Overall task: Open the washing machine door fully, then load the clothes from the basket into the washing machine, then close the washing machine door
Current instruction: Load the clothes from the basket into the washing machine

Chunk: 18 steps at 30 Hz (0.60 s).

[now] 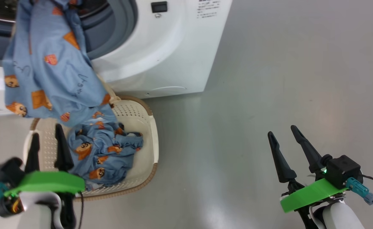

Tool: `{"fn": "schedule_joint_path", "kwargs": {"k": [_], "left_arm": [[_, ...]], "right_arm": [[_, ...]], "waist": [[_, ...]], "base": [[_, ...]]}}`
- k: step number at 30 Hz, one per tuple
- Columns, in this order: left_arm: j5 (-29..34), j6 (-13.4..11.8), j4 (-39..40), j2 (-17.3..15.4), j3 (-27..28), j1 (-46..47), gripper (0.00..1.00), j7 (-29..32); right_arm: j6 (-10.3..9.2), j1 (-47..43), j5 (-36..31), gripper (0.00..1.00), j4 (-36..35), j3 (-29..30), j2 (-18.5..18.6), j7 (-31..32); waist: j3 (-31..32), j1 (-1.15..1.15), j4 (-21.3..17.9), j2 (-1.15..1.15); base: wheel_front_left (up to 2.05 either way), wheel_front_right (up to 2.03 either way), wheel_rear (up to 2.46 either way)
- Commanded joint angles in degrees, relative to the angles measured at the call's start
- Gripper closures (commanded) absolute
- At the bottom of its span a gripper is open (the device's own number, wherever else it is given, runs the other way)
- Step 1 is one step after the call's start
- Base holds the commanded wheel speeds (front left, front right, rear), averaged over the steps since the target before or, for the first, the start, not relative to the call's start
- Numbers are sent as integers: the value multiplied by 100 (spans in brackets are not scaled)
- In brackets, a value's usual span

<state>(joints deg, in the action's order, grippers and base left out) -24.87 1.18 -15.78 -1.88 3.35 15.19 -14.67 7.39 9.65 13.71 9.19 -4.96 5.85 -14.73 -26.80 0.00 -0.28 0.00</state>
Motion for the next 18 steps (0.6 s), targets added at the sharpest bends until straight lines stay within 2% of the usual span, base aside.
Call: {"fn": "schedule_joint_path", "kwargs": {"k": [1,7,18], "left_arm": [[17,83,-70,-99,271,188,0,-33],[79,426,-794,-109,512,846,0,-33],[296,604,-1786,-228,834,1545,0,-33]], "right_arm": [[10,28,-36,0,-132,-161,1,-27],[10,130,-41,0,-155,-167,-10,-27],[10,233,-67,0,-225,-135,16,-27]], "waist": [[-115,0,-108,0],[-348,0,-274,0],[-708,0,-424,0]], "base": [[0,0,0],[0,0,0],[0,0,0]]}}
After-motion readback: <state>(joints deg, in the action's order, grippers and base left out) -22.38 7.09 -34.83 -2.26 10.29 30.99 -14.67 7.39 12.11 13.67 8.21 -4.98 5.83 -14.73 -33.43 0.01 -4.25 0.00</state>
